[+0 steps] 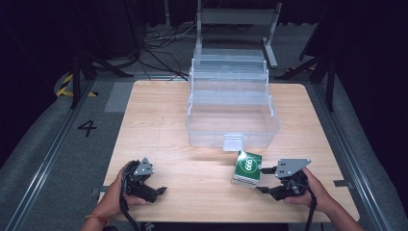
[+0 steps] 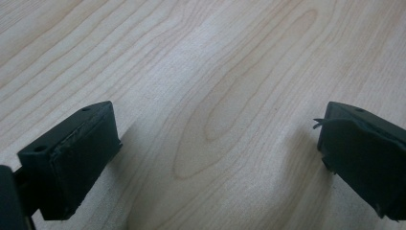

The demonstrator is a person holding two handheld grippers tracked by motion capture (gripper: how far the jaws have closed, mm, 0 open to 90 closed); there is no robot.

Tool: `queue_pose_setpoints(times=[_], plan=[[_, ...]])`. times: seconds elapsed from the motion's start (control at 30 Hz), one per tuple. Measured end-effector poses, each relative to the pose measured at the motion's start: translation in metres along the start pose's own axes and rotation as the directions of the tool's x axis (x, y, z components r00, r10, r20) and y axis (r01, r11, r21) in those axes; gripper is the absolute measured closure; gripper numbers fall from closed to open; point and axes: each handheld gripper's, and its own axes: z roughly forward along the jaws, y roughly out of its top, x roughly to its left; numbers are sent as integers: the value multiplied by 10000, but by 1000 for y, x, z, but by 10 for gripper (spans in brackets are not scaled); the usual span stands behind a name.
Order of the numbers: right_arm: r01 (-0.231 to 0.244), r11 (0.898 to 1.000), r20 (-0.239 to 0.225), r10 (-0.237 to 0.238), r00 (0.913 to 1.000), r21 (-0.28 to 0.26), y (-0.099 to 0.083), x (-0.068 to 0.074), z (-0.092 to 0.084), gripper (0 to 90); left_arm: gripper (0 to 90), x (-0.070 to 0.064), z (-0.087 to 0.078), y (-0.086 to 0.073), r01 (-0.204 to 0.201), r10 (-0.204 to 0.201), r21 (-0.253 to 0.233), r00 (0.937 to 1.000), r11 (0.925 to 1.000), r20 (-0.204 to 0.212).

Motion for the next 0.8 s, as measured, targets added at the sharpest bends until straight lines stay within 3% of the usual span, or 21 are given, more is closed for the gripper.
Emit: queue_pose_setpoints(times=[0.1, 0.17, 0.3, 0.37, 0.43, 0.47, 0.53, 0.6, 0.63, 0.8], plan=[[302, 9994, -89, -300, 9995, 149, 3, 5, 5, 392, 29, -1, 0, 0, 219, -220, -68, 9996, 9997, -201], [263, 9994, -44, -262, 9996, 205, 1, 3, 5, 387, 41, -1, 0, 0, 299, -302, -107, 9992, 9995, -255], [-224, 9992, 442, 209, 9988, 344, -7, -8, 1, 381, 64, 0, -1, 2, 538, -536, 43, 9980, 9985, -345], [-566, 9976, 897, 529, 9946, 398, -10, -17, 1, 349, 136, 1, -4, 5, 645, -635, 187, 9967, 9977, -498], [-662, 9968, 1068, 610, 9924, 458, -11, -25, 2, 347, 205, 2, -7, 8, 756, -753, 113, 9967, 9971, -313], [-710, 9959, 1195, 639, 9908, 565, -11, -29, 3, 342, 167, 0, -8, 10, 800, -799, 66, 9966, 9968, -182], [-793, 9957, 1210, 731, 9899, 470, -10, -38, 6, 348, 189, -7, -10, 19, 450, -450, 23, 9988, 9990, -166], [-750, 9960, 1193, 687, 9905, 492, -7, -43, 10, 338, 153, -15, -10, 29, 170, -168, 137, 9997, 9998, -161], [-729, 9962, 1074, 673, 9919, 487, -5, -45, 14, 337, 184, -18, -11, 33, 110, -109, 167, 9999, 9998, -12], [-441, 9984, 595, 420, 9973, 340, 1, -43, 22, 330, 247, -30, -8, 47, -244, 229, 622, 9994, 9978, 245]])
